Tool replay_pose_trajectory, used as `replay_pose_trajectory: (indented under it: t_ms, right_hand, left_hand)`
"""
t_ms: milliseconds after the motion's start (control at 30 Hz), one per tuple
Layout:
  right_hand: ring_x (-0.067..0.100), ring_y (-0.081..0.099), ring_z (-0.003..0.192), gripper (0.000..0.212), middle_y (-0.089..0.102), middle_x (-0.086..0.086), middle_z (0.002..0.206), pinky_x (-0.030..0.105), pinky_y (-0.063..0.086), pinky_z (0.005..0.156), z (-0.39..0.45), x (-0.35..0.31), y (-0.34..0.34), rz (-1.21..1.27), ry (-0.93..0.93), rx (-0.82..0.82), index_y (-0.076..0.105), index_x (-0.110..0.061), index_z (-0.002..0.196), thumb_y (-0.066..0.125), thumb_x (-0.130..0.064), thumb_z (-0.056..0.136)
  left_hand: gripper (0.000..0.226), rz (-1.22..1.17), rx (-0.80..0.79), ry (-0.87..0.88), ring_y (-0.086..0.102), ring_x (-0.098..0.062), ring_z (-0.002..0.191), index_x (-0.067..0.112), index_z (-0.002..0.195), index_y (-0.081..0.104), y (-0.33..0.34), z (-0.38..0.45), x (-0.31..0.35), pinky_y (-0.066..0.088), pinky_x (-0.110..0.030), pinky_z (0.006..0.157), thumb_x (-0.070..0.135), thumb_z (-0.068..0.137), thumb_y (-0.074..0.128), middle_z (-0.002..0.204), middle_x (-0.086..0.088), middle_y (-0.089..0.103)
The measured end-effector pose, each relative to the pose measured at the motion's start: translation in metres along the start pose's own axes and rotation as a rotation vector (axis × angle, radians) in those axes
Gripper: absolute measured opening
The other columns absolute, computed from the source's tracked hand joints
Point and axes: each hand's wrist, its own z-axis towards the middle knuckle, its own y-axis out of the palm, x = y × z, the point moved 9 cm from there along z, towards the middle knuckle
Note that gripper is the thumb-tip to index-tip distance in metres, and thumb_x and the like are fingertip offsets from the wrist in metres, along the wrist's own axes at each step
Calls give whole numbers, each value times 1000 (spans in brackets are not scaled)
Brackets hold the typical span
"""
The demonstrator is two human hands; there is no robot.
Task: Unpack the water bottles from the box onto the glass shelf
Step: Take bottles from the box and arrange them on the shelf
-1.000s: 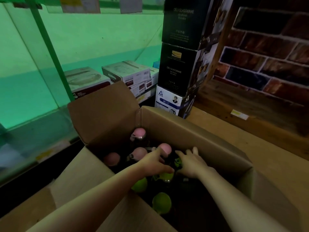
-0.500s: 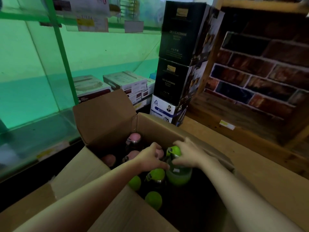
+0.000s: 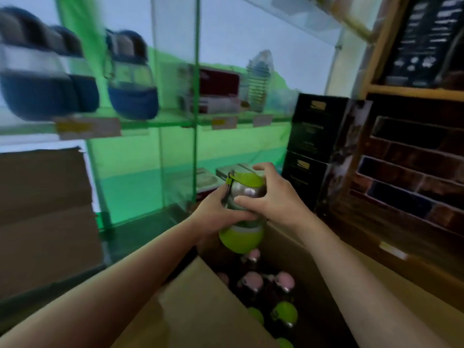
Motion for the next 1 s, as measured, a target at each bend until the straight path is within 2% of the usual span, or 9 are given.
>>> replay_pose_trajectory:
  t_ms: [67,167,267,400,533,700,833,900,1000]
  right_hand:
    - [22,49,119,80,47,5,133,34,42,98,9,-44,0,77,-96,-5,34,-23,137,77,-42,71]
    - [13,49,118,84,47,1,136,35,43,102,24,-119,7,220,-245,-44,31,-23,141,75,-42,72]
    - [10,50,121,90,49,-4,136,37,43,104,39,-201,15,335,-380,-89,29,-30,142,78,-45,68]
    - [10,53,115,87,51,-6,124,32,45,100,61,-267,22,441,-474,-89,31,-28,142,79,-30,70]
    - [8,53,110,75,51,-9,115,24,47,90,86,-326,39,530,-523,-106,35,-25,140,74,-28,76]
    - [8,56,107,63,54,-6,117,26,46,94,114,-367,62,507,-545,-111,37,-26,138,68,-24,83]
    - [8,56,106,57,53,-6,115,23,50,88,131,-377,70,517,-534,-127,38,-27,137,63,-17,87]
    - [6,55,106,56,53,-7,115,12,45,76,134,-371,67,469,-528,-116,38,-28,137,61,-17,87]
    - [5,56,106,54,55,-9,113,15,45,80,141,-354,58,419,-500,-93,39,-29,135,61,-18,87]
  left_hand:
    - [46,52,82,47,63,-4,87,28,98,61,-45,-14,29,52,-16,81,16,61,86,95,14,68]
    - [35,115,177,108,62,1,74,29,96,59,-121,-37,76,51,-11,61,13,72,79,91,11,65]
    - [31,184,291,136,63,4,59,25,108,59,-205,-63,127,46,-11,45,20,80,71,88,7,67]
    - [35,212,377,144,69,-1,65,28,97,63,-276,-92,181,50,-19,49,30,66,80,85,7,71]
    - [65,263,499,98,68,-19,90,34,102,63,-363,-123,216,56,-38,75,57,42,73,102,3,70]
    - [67,291,641,-19,61,-24,100,29,116,54,-441,-122,204,52,-42,80,48,57,80,110,-1,64]
    - [65,241,685,-183,50,-37,111,23,131,44,-471,-95,155,45,-58,92,38,75,73,119,-10,51]
    - [67,206,665,-201,48,-37,110,23,132,42,-474,-80,139,44,-56,89,34,75,75,124,-11,50]
    - [65,183,653,-196,48,-33,104,22,131,44,-471,-60,127,44,-51,81,32,75,75,122,-9,51]
